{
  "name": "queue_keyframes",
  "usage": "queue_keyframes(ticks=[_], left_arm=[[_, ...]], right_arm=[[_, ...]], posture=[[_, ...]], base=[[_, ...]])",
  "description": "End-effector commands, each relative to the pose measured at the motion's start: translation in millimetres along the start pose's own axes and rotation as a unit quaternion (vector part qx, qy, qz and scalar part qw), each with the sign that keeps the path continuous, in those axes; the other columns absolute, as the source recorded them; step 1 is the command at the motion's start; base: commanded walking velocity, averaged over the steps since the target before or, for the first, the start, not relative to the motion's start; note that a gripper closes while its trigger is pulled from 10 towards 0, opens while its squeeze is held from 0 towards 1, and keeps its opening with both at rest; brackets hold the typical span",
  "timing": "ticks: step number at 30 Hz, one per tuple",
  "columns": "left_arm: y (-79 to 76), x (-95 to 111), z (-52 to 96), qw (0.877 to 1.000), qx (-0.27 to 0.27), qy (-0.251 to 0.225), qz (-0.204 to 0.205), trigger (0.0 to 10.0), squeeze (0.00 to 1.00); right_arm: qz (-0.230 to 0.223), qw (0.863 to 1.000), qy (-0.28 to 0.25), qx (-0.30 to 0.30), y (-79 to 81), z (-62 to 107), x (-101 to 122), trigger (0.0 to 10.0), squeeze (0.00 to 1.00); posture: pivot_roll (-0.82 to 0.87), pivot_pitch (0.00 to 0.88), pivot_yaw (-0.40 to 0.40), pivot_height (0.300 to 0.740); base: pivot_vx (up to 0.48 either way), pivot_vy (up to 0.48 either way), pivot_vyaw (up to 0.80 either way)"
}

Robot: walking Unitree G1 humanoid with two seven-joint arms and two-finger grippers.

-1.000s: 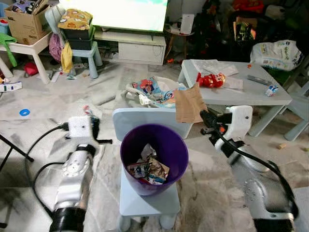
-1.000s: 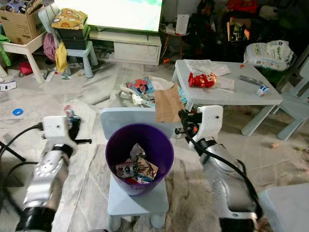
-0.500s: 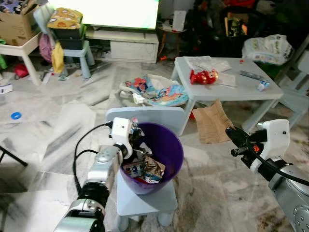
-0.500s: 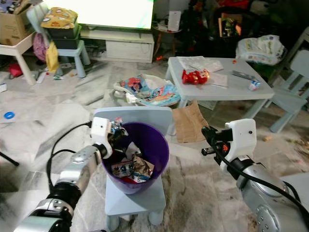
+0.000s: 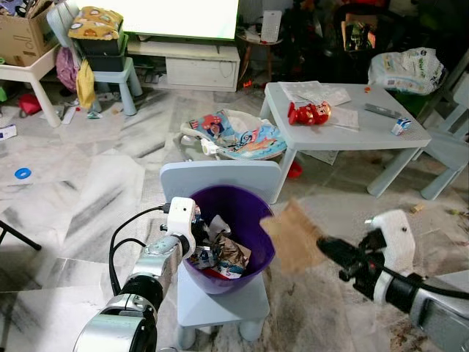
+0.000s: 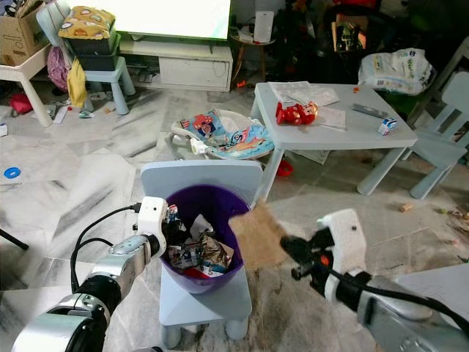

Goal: Picking trash to rubbish bin

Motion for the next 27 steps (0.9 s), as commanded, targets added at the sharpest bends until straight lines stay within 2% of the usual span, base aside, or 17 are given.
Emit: queue_keyframes(ticks=[1,4,5,6,13,17,23,27], left_arm=[[-9.0,-0.8,-2.8,1.000,-0.013,0.009,-0.005,10.0,0.00],[-13.0,-3.8,-3.3,1.000,-0.024,0.014,-0.003,10.0,0.00],[-15.1,-5.0,-3.6,0.999,-0.030,0.016,0.000,10.0,0.31],[-18.4,-9.7,-4.1,0.999,-0.037,0.025,0.010,10.0,1.00],[-15.7,-20.5,-3.7,0.998,-0.030,0.050,0.007,10.0,1.00],[-13.8,-25.3,-3.2,0.998,-0.024,0.057,0.024,10.0,1.00],[-13.3,-23.7,-3.7,0.998,-0.020,0.056,0.026,10.0,1.00],[-9.0,-11.8,-4.4,0.999,-0.004,0.030,0.018,10.0,1.00]], right_arm=[[0.010,1.000,0.004,0.003,-0.5,2.9,1.8,0.0,0.00],[0.009,1.000,0.005,-0.004,-3.8,0.4,2.9,0.0,0.00],[0.010,1.000,0.004,-0.006,-4.5,-0.1,4.3,0.0,0.00],[0.011,1.000,0.003,-0.006,-5.0,-0.6,6.7,0.0,0.00],[0.016,1.000,-0.001,-0.021,-10.2,2.3,10.5,0.0,0.00],[0.016,1.000,0.001,-0.021,-9.8,2.4,9.5,0.0,0.00],[0.021,1.000,-0.004,-0.014,-8.5,-3.4,12.4,0.0,0.00],[0.030,0.999,-0.021,-0.027,-13.7,-8.6,20.5,0.0,0.00]], posture=[[-0.15,0.122,-0.145,0.740],[-0.15,0.119,-0.144,0.740],[-0.16,0.118,-0.143,0.740],[-0.16,0.115,-0.141,0.740],[-0.19,0.116,-0.138,0.740],[-0.19,0.113,-0.140,0.740],[-0.18,0.101,-0.143,0.740],[-0.17,0.095,-0.143,0.740]], base=[[0.000,0.000,0.00],[0.000,0.000,0.00],[0.000,0.000,0.00],[0.000,0.000,0.00],[0.000,0.000,0.00],[0.000,0.000,0.00],[0.000,0.000,0.00],[0.000,0.000,0.00]])
Point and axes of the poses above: a point about 5 cm out from each wrist's last joint towards the gripper, its own z axis pointing back from the gripper into the wrist, its own x axis along the axis of the wrist's last joint, y = z × x, the point moved 6 cm from there along -z, pointing out of the wrist towards the gripper, and after that the axes turned 15 degrees about z, right-handed, at the moved point
